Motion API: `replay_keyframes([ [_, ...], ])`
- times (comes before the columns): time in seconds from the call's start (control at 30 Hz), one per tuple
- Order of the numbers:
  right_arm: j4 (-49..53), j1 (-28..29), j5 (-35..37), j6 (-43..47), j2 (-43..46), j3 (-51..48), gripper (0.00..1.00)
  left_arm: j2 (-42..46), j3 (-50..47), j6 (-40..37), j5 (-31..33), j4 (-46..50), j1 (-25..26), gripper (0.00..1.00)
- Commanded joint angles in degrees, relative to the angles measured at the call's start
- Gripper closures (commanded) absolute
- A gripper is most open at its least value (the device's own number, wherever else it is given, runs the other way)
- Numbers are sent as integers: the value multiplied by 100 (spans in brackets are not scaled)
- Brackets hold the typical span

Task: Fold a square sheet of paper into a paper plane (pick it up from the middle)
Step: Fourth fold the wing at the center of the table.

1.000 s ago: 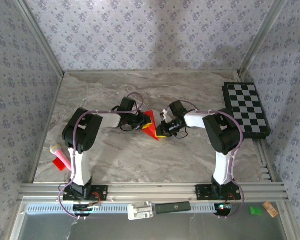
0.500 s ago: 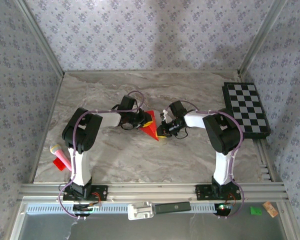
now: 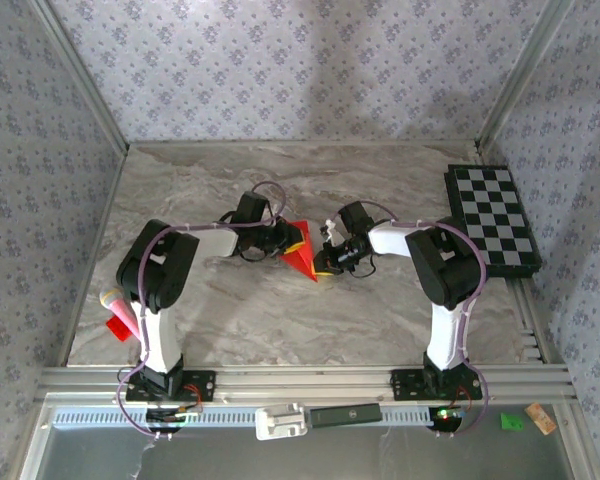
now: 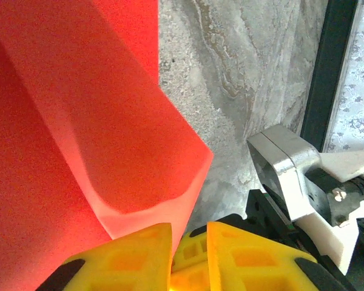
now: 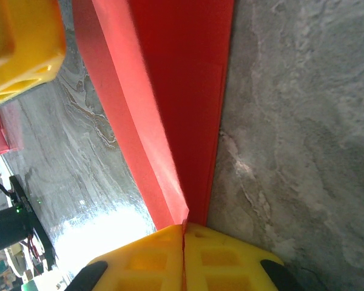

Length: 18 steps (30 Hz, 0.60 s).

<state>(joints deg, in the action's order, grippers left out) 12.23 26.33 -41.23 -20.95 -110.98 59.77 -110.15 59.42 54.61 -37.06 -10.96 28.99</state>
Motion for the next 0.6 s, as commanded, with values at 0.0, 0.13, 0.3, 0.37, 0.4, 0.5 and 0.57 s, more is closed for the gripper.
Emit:
replay_keyframes([
  [0.0,370,-44,715,126,-183,-196,91,32,-28,-145,-127,-73,51,79],
  [0.13,381,-45,713,126,-191,-202,91,-148,58,-117,-132,-58,70,80],
  [0.3,391,-48,689,126,-196,-187,91,-351,255,-124,-109,65,102,80],
  [0.37,395,-47,687,126,-205,-185,90,-418,303,-128,-105,102,115,81],
  [0.4,405,-44,679,126,-205,-185,90,-439,309,-117,-97,118,108,81],
  [0.5,418,-45,660,126,-196,-185,89,-465,332,-126,-8,235,111,81],
  [0.57,427,-53,660,122,-185,-185,88,-486,341,-135,43,319,115,81],
])
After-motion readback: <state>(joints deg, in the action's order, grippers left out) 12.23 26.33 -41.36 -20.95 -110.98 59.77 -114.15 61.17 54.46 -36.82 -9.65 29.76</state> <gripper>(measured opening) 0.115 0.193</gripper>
